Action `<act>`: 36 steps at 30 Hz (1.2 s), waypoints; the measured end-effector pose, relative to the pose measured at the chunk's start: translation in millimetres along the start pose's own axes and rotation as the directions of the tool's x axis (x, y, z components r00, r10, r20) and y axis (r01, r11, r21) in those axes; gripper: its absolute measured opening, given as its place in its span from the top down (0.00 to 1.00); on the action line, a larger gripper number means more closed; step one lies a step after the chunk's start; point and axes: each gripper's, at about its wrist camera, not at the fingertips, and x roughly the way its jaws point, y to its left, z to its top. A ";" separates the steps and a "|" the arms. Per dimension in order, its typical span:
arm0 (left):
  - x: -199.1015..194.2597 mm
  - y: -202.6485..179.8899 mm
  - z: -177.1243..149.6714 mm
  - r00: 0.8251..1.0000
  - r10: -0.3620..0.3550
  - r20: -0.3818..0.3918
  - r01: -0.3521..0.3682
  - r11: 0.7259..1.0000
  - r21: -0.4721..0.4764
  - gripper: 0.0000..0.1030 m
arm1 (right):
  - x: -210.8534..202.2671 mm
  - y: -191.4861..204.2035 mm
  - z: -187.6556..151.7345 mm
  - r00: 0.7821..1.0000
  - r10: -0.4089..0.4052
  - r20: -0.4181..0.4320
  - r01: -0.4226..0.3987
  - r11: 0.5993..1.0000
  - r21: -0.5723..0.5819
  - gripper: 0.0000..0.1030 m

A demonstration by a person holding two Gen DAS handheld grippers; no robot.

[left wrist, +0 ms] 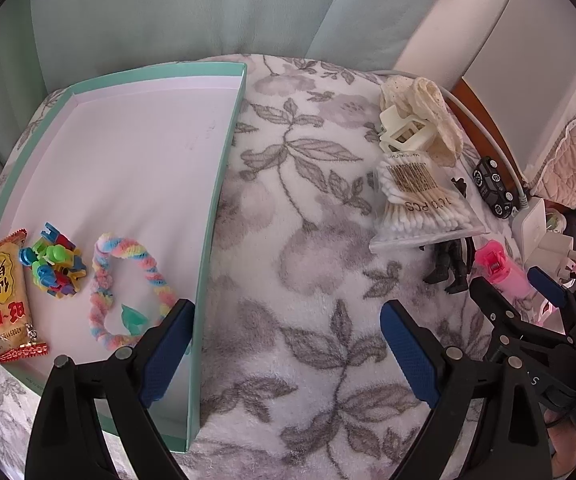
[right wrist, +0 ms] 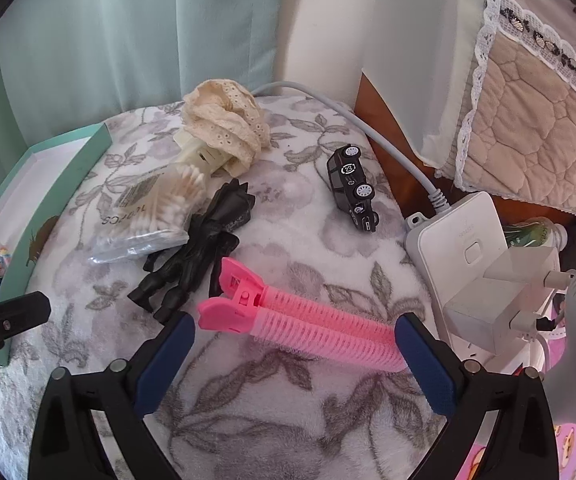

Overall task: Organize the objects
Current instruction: 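Grasp the pink hair roller with the right tool while the left tool grasps the cotton swab bag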

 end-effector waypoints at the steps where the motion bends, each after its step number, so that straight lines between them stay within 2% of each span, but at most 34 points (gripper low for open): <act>1: 0.2 -0.3 0.6 1.000 -0.001 0.000 0.001 1.000 -0.002 0.09 | 0.2 -0.3 0.1 1.000 -0.004 0.000 0.004 1.000 -0.003 0.05; 9: 0.7 -2.6 0.8 1.000 -0.005 0.000 0.005 1.000 -0.001 0.09 | 2.9 0.0 2.3 1.000 -0.018 0.005 0.018 0.999 -0.030 0.09; 12: -5.0 -0.9 -1.5 1.000 0.015 0.017 -0.015 1.000 -0.002 0.09 | 2.8 0.2 2.5 1.000 -0.022 0.009 0.023 0.999 -0.034 0.11; 15: -12.1 -1.4 0.1 0.999 0.025 0.038 -0.025 1.000 -0.003 0.09 | 2.6 1.2 2.8 0.999 -0.042 0.015 0.042 0.998 -0.041 0.17; 17: -17.7 -2.7 0.6 0.998 0.029 0.056 -0.030 1.000 0.004 0.09 | 2.6 1.1 3.3 0.997 -0.075 0.020 0.076 0.996 -0.049 0.32; 18: -20.5 -3.7 0.3 0.997 0.033 0.066 -0.033 0.999 0.009 0.09 | 2.3 0.2 3.9 0.997 -0.080 0.022 0.081 0.995 -0.050 0.35; 25: -24.6 -19.3 8.8 0.995 0.018 0.095 -0.023 0.998 0.053 0.09 | -1.9 -1.3 4.5 0.997 -0.075 0.027 0.076 0.996 -0.045 0.40; 27: -22.0 -24.7 12.4 0.996 0.002 0.092 -0.008 0.998 0.062 0.09 | -5.5 -0.7 3.9 0.997 -0.078 0.027 0.079 0.996 -0.044 0.46; 36: -0.4 -51.6 27.3 0.996 -0.067 0.062 0.059 0.992 0.116 0.09 | -20.6 -3.5 -0.5 1.000 0.018 0.016 -0.018 1.000 0.024 0.48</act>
